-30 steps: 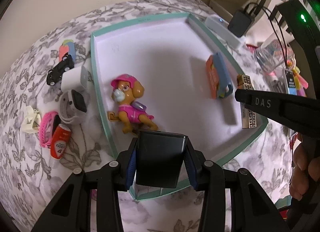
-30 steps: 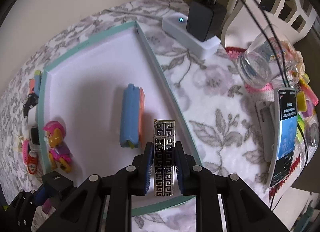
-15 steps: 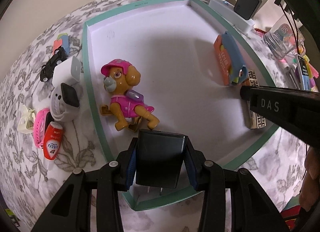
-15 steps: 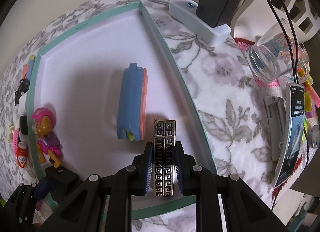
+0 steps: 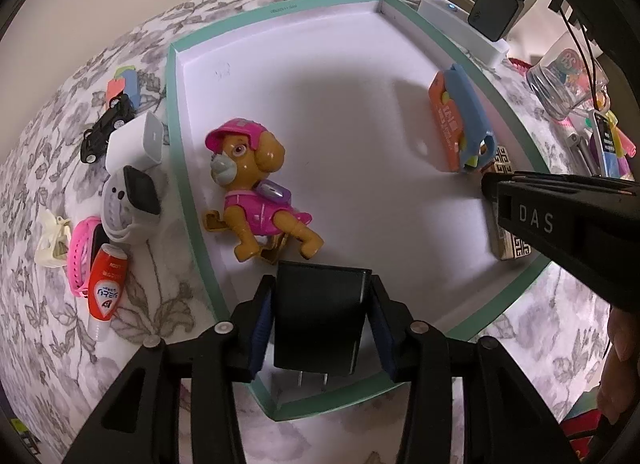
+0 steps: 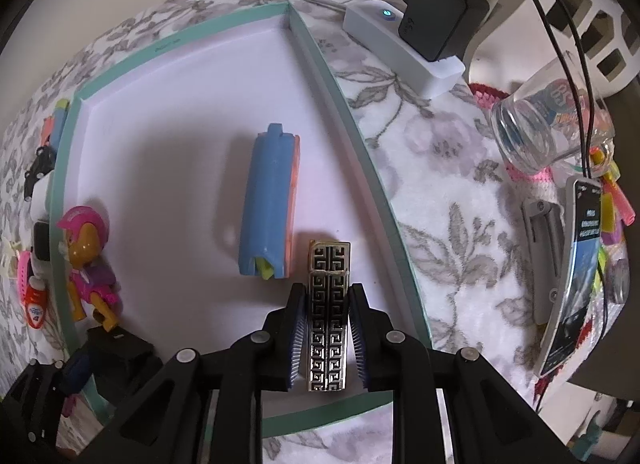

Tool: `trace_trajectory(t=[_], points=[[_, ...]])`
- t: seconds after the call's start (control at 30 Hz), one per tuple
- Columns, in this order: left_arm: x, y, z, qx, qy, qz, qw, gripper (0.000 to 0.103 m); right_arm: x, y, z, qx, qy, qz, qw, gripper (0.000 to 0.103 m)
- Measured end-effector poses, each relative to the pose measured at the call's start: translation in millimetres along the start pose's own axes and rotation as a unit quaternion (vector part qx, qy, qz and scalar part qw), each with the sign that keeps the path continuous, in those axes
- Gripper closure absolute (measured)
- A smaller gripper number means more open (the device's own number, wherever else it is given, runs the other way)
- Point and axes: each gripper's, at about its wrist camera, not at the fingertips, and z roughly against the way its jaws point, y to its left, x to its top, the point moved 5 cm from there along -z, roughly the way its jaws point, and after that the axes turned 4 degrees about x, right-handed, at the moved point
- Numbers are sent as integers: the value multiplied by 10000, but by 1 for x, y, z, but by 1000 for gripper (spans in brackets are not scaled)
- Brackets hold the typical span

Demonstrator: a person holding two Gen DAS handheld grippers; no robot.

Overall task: Organize rigid objects
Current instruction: 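Carry the charger and lighter over the tray and lower them inside, then open both grippers and withdraw them from the tray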

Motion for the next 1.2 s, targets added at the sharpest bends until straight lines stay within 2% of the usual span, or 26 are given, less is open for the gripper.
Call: trace_trajectory(t=[0.03, 0.1, 0.27, 0.33, 0.47, 0.6, 0.63, 0.7, 0.93, 1.0, 1.1, 1.2], points=[[1, 1, 1, -4, -19, 20, 10000, 44, 0, 1, 2, -18, -17, 16, 10000, 69], [3, 2, 5, -14, -83, 58, 9999, 40, 2, 2, 7, -54, -84, 30, 9999, 58], [7, 8, 19, -70, -240, 185, 9995, 38, 7, 3, 26, -79, -319, 30, 9995, 58], [8, 13, 26, -109, -355, 264, 9990, 34, 10, 4, 39, -82, -497, 22, 9987, 58], [11, 25, 42, -99, -594, 454, 9972, 34, 14, 1, 63, -20, -801, -12, 9968, 58], [15, 43, 54, -98, -784, 776, 9939, 33, 17, 2, 87, -1, -1137, -6, 9935, 45], [16, 49, 55, -84, -818, 852, 9930, 25, 18, 3, 91, -2, -1198, 4, 9928, 44], [18, 60, 60, -20, -921, 1034, 9904, 14, 19, 6, 99, 32, -1332, 30, 9911, 42], [19, 106, 75, 410, -1251, 1634, 9777, 13, 16, 20, 99, 255, -1416, 154, 9895, 28], [18, 123, 77, 555, -1270, 1825, 9734, 12, 15, 26, 96, 278, -1402, 222, 9895, 27], [14, 140, 78, 694, -1253, 2052, 9682, 12, 14, 34, 92, 388, -1372, 262, 9894, 18], [10, 156, 77, 734, -1223, 2264, 9635, 12, 13, 38, 91, 469, -1372, 281, 9890, 16]])
